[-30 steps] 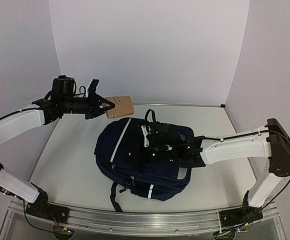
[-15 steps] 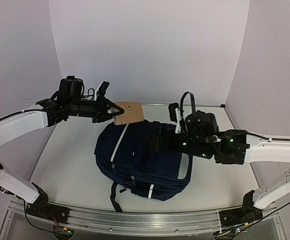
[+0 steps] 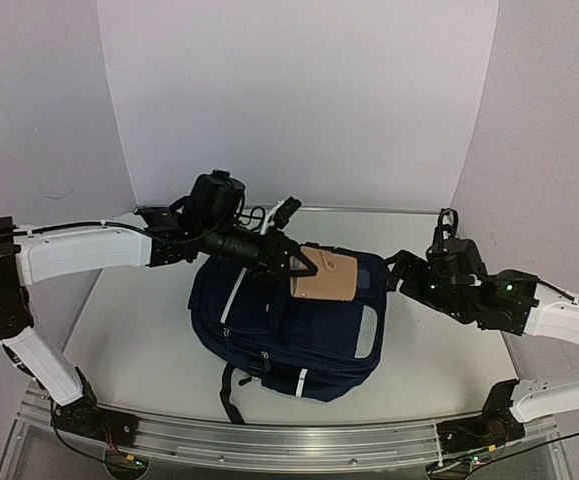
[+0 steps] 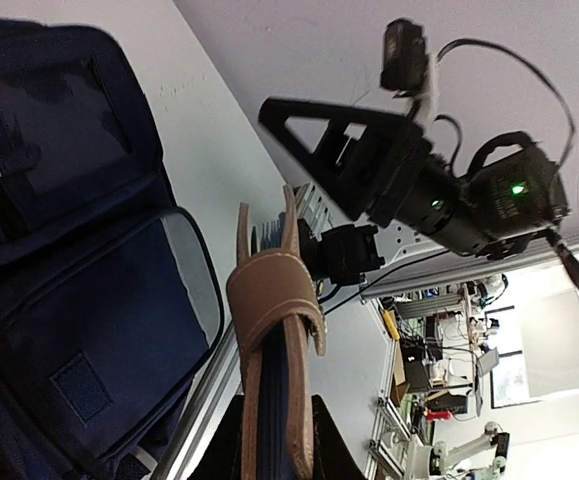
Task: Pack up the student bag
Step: Place the personal item in the student bag.
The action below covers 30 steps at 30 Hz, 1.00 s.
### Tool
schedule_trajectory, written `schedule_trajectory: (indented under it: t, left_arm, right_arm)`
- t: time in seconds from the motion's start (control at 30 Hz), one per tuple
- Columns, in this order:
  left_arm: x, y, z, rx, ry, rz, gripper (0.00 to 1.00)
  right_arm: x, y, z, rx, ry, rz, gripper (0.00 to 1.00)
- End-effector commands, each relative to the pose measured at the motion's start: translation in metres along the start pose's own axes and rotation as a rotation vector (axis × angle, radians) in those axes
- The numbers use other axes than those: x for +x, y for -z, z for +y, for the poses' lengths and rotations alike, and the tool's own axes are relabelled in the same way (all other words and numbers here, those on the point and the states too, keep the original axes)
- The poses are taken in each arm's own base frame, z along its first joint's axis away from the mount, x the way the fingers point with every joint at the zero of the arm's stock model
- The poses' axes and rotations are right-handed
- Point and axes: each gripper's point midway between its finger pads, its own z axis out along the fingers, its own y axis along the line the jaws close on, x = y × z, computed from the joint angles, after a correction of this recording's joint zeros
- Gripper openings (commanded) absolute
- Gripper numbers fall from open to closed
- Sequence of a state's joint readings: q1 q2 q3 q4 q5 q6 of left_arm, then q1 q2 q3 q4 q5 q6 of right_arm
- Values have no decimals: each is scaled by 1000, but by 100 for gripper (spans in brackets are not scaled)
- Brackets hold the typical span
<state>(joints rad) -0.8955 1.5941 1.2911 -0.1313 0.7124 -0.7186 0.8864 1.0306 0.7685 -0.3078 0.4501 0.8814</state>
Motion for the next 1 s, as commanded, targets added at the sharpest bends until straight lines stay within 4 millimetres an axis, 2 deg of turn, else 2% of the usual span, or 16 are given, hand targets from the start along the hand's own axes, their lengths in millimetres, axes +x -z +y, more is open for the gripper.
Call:
schedule_trajectory:
  t: [0.0, 0.17, 0.23, 0.4, 0.5, 0.6, 0.83, 0.97]
  left_arm:
    - [11, -19, 0, 17, 37, 80, 0]
    - [26, -16, 30, -103, 69, 115, 0]
    - [26, -7, 42, -142, 83, 112, 0]
    - [25, 26, 72, -198, 139, 67, 0]
    - [25, 44, 81, -226, 157, 59, 0]
    - [27, 56, 86, -257, 150, 55, 0]
    - [46, 61, 101, -296, 158, 109, 0]
    - [50, 73, 111, -365, 138, 112, 0]
  right_arm:
    - [-14, 8, -6, 20, -37, -48, 95]
    - [2, 5, 6, -27, 15, 41, 89]
    - [10, 4, 14, -61, 32, 94, 84]
    - [33, 8, 37, -118, 56, 181, 81]
    - [49, 12, 50, -96, 92, 212, 82]
    - [64, 8, 65, -64, 112, 232, 81]
    - [109, -9, 106, -23, 176, 289, 78]
    - [125, -22, 120, -9, 177, 315, 76]
